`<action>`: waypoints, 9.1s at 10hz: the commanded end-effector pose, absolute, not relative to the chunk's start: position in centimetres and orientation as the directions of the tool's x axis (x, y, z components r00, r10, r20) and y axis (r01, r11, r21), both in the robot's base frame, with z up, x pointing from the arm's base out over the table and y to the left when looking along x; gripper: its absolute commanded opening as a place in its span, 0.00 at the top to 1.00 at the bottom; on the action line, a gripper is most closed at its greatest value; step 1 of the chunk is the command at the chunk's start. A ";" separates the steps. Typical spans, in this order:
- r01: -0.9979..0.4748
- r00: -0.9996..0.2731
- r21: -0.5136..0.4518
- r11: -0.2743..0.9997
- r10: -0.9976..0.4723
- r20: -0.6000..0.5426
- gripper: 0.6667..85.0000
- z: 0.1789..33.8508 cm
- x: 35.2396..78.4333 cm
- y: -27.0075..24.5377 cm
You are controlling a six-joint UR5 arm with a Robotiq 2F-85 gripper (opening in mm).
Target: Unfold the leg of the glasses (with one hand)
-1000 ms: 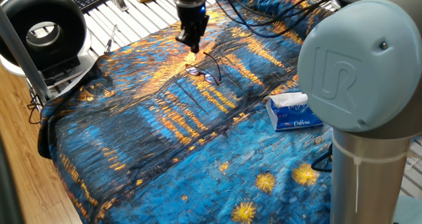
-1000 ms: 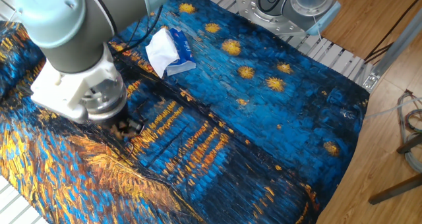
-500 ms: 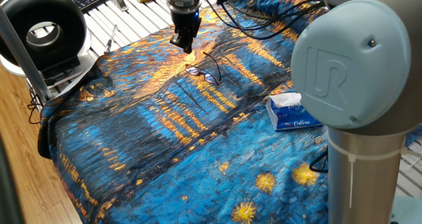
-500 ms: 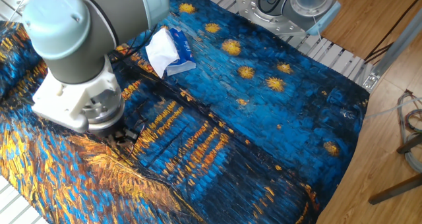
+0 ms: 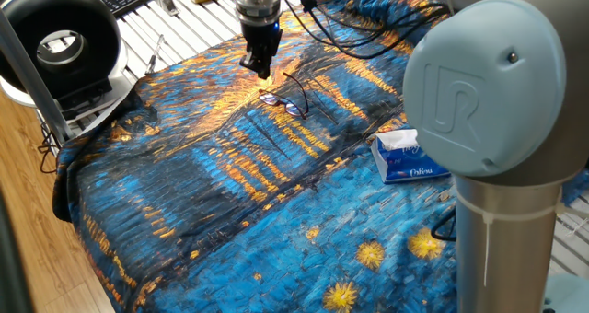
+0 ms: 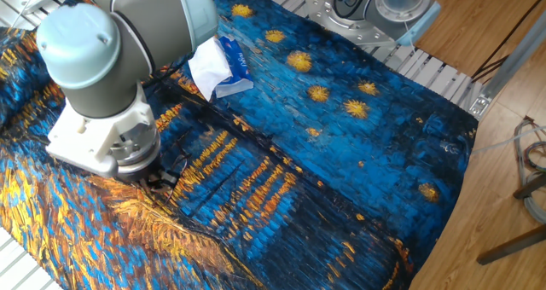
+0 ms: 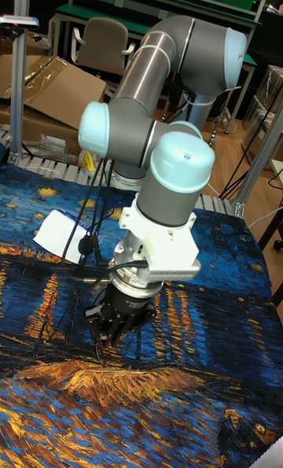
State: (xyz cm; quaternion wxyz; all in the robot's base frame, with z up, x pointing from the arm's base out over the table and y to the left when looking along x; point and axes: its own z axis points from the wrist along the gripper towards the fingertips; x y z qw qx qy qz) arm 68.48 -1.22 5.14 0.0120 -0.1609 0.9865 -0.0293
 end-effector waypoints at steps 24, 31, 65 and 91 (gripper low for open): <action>-0.214 -0.977 -0.028 0.976 -0.214 -0.004 0.69 1.2 65.2 -2.7; -0.190 -0.982 -0.029 0.981 -0.190 0.000 0.72 0.8 64.9 -2.5; -0.264 -0.912 -0.110 0.958 -0.211 0.351 1.00 13.0 56.6 -4.7; -0.264 -0.883 -0.065 0.962 -0.214 0.418 1.00 11.7 55.1 -5.6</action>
